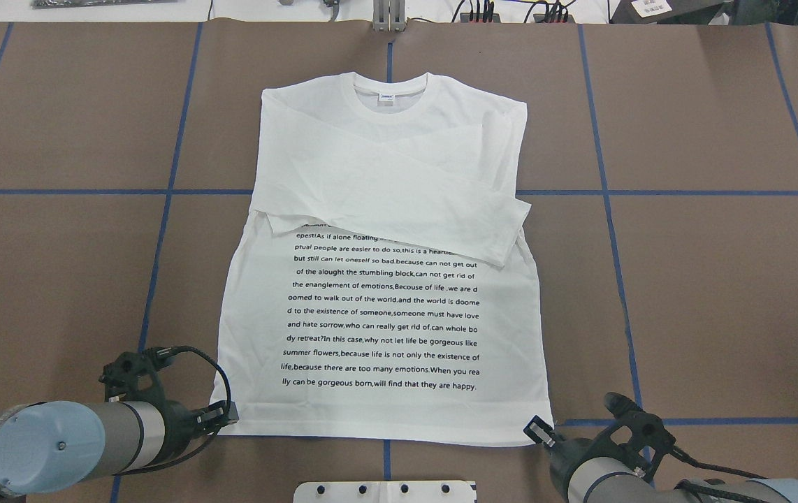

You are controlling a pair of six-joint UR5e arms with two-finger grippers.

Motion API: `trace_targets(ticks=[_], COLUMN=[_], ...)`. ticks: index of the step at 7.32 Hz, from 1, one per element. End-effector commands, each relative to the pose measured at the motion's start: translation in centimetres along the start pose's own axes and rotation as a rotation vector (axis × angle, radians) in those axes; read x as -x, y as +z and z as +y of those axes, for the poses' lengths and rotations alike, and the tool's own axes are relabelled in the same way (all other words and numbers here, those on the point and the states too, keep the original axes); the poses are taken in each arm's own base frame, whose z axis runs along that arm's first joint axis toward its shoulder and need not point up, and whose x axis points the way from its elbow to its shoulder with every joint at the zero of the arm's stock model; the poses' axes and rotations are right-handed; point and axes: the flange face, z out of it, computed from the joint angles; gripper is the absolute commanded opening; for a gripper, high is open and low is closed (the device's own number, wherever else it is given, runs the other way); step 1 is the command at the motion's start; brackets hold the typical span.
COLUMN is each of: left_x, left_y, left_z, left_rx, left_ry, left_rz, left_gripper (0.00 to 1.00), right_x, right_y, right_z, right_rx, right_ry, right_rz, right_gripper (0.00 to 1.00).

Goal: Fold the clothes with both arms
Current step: 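Grasp both hem corners with the left and right grippers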

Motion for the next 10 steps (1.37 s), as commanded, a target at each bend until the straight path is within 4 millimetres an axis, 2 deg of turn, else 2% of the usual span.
trace_targets(ticks=[1,3,4,5,6,7,9,10], left_x=[-0.2,-0.3,-1.5,-2.0,-2.6,-2.6,-3.2,-3.3], left_y=[-0.3,-0.4,-2.5,-3.5,-4.6,-5.0,-6.4,-6.6], left_z=[0.2,0.2,0.6,2.4,3.3,4.4,4.9,4.9], left_rx=[0.004,0.006,0.020,0.055,0.079,0.100,0.122,0.121], left_ry=[-0.033,-0.033,-0.038,-0.084,-0.182,-0.179,-0.180,-0.170], left_rz=[0.007,0.009,0.054,0.074,0.093,0.096,0.119,0.124], left_gripper=[0.00,0.00,0.00,0.00,0.00,0.00,0.00,0.00], right_x=[0.0,-0.1,0.0,-0.2,-0.8,-2.1,-3.2,-3.7], right_y=[0.0,0.0,-0.2,-0.7,-1.4,-2.2,-2.9,-4.3], right_z=[0.0,0.1,0.2,0.5,0.3,0.0,0.6,0.3], right_rx=[0.001,0.002,0.007,0.018,0.026,0.035,0.056,0.064], right_ry=[0.000,-0.001,-0.002,-0.011,-0.021,-0.040,-0.064,-0.077], right_rz=[0.001,0.002,-0.001,-0.001,0.003,0.014,0.026,0.035], right_gripper=[0.00,0.00,0.00,0.00,0.00,0.00,0.00,0.00])
